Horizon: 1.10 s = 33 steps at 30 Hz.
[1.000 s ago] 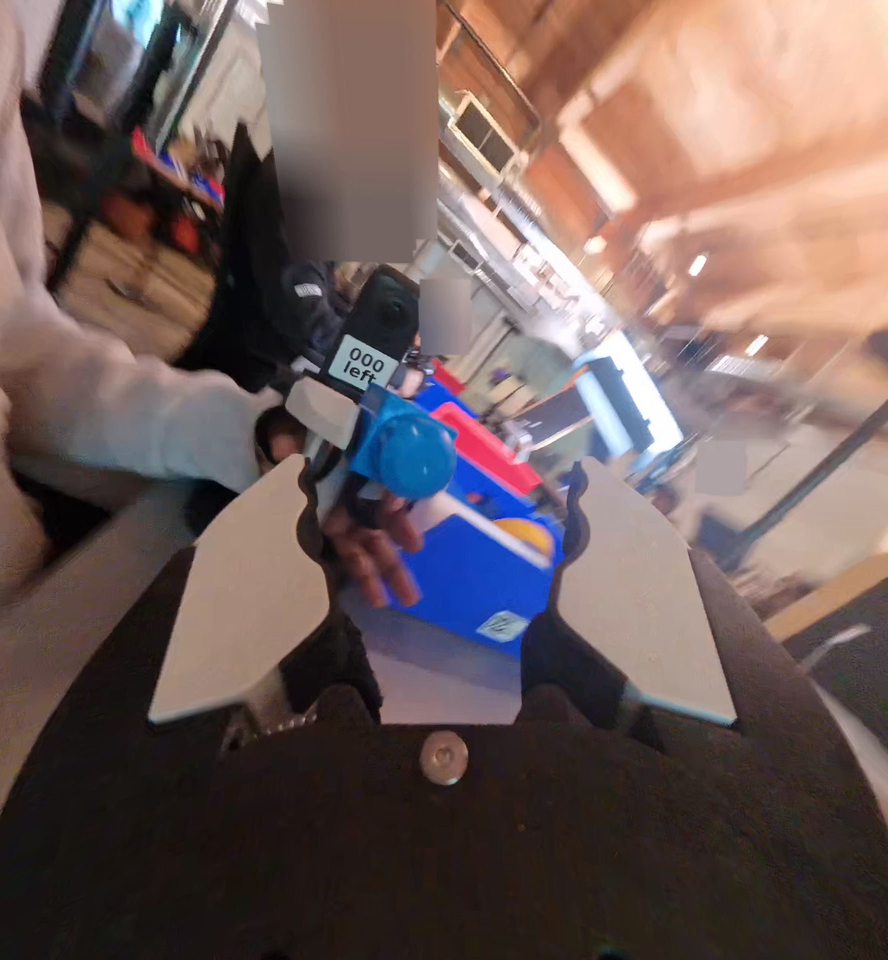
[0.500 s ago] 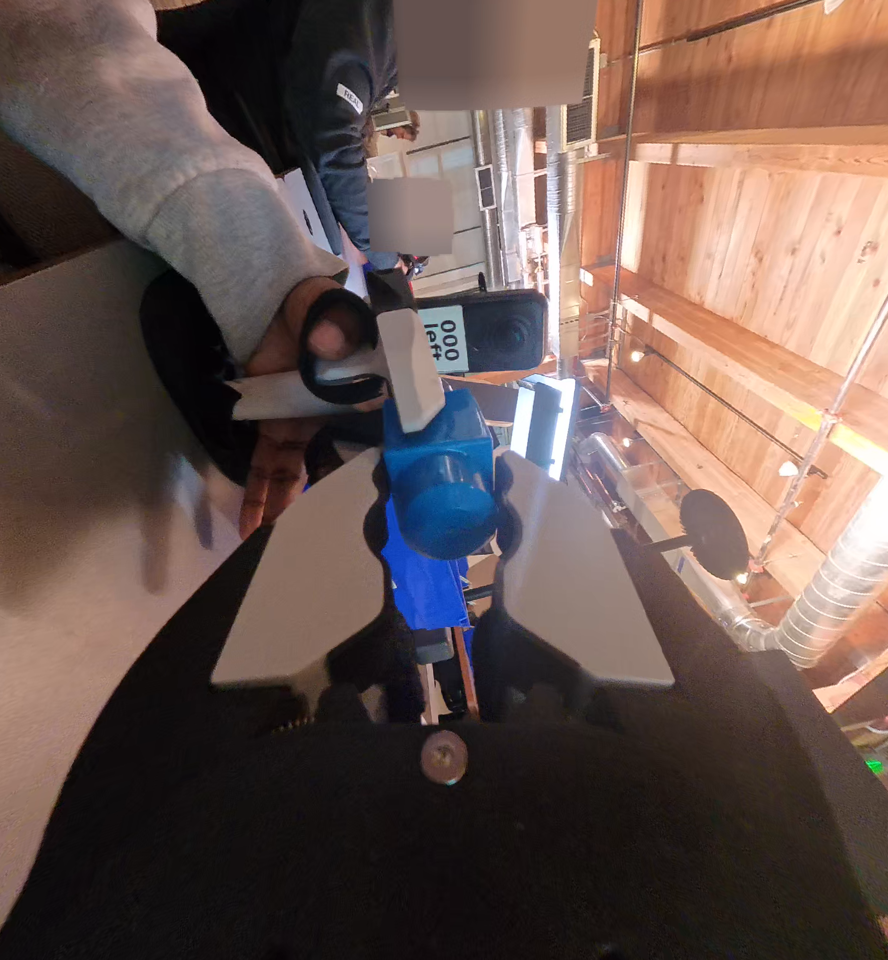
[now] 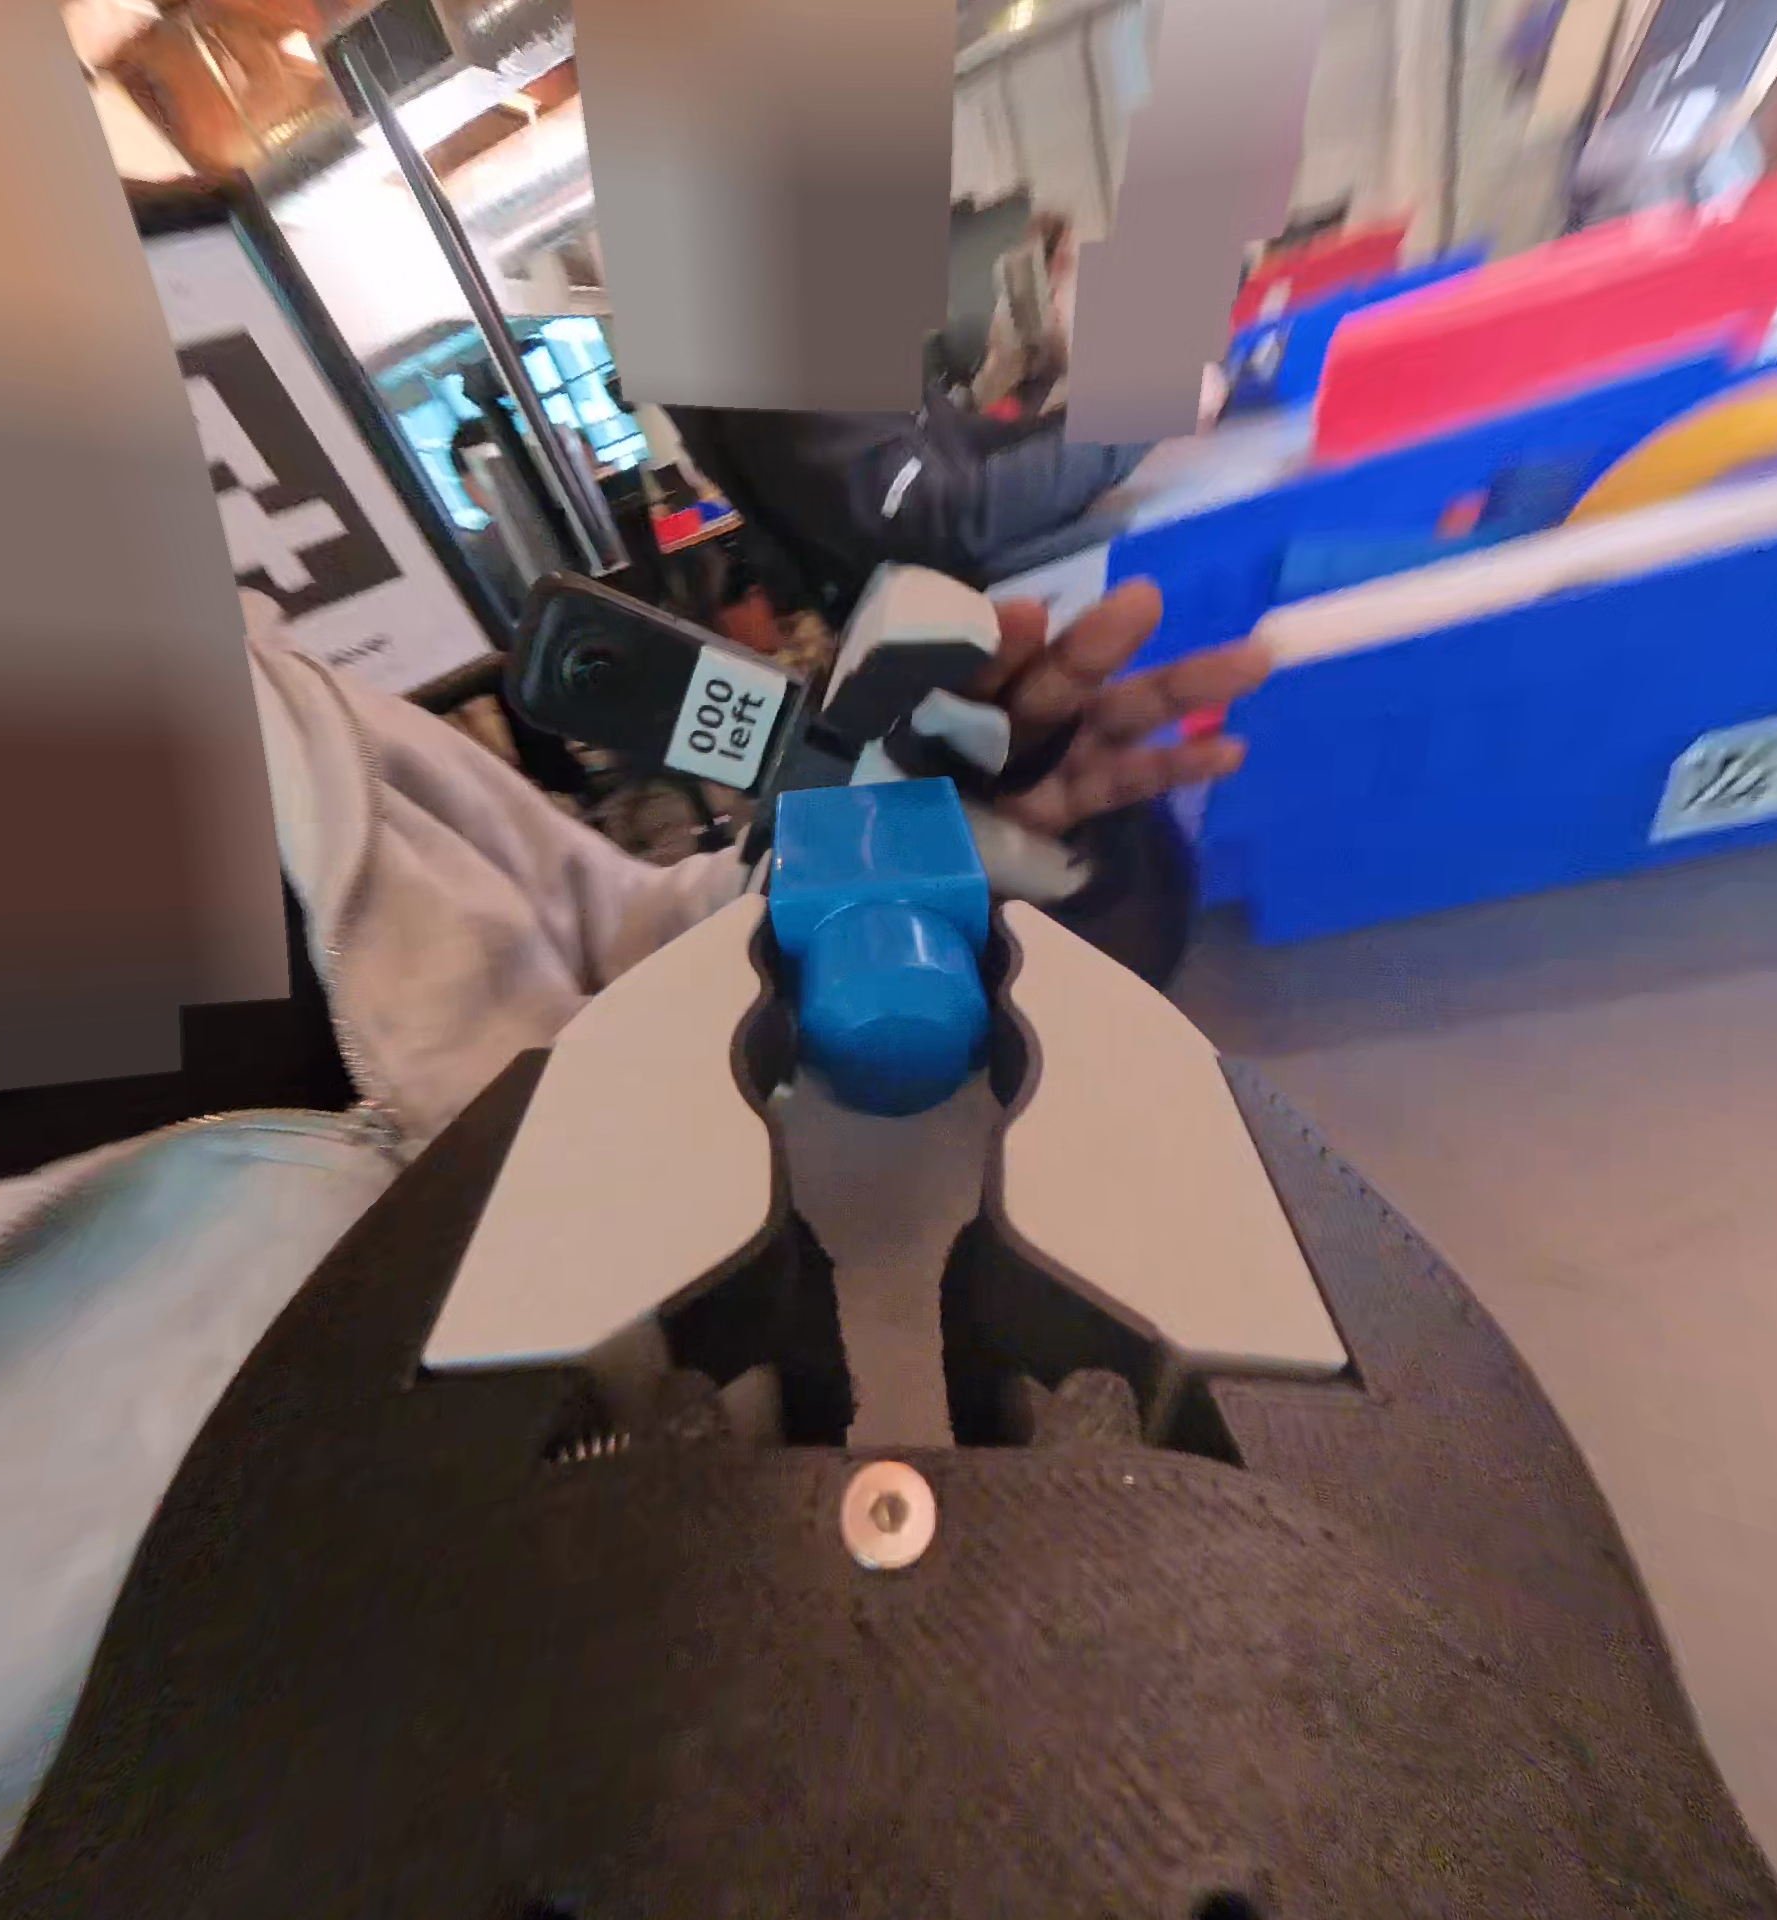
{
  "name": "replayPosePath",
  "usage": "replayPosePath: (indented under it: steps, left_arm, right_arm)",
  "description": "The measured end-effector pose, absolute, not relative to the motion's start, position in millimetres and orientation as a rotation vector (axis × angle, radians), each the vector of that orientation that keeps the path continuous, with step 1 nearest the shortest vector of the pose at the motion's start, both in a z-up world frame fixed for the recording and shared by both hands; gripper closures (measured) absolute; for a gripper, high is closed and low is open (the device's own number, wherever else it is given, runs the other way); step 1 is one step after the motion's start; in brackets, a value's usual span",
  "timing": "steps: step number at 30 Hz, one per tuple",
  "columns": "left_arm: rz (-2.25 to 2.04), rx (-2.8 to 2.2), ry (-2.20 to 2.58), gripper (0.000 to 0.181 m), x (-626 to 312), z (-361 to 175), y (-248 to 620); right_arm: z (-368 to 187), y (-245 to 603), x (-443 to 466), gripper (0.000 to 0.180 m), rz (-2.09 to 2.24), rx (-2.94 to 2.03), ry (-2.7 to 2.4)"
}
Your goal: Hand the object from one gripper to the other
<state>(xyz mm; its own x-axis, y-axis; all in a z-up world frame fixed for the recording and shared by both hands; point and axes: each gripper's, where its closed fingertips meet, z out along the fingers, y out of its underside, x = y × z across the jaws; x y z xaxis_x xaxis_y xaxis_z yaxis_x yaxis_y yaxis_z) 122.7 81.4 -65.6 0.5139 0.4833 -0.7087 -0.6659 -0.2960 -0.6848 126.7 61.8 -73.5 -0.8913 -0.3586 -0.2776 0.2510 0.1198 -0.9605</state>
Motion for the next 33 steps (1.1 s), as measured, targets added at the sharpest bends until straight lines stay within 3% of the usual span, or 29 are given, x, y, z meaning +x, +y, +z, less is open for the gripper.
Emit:
replayPosePath:
  steps: [5, 10, 14, 17, 21, 26, 33]
  left_arm:
    - [1.256, -1.582, 0.281, 0.112, 121.5, -79.8, 87.5]
    - [1.323, -1.635, 0.322, 0.145, 118.8, -86.7, 88.2]
    - [1.25, -1.632, 0.264, 0.145, 119.4, -84.7, 86.4]
    - [1.052, -1.52, 0.129, 0.145, 125.2, -67.6, 79.6]
    - [0.55, -1.445, -0.065, 0.145, 134.0, -61.8, 75.6]
    - [0.046, -1.404, -0.129, 0.145, 153.8, -63.9, 82.6]
    - [-0.029, -1.435, -0.171, 0.145, 152.4, -69.8, 86.5]
  right_arm:
    - [-89.5, 61.1, 138.9, 0.142, -1.467, 0.051, 1.838]
    - [-91.2, 61.4, 140.8, 0.143, -1.443, 0.051, 1.844]
    - [-89.2, 60.0, 140.4, 0.143, -1.478, 0.038, 1.837]
    - [-81.4, 54.5, 135.6, 0.106, -1.688, -0.036, 1.877]
    - [-62.7, 51.3, 121.2, 0.074, -2.279, -0.371, 2.062]
    - [-53.4, 59.7, 142.2, 0.086, -2.795, -1.366, 2.202]
    - [-66.2, 52.9, 145.2, 0.109, -2.756, -1.79, 2.337]
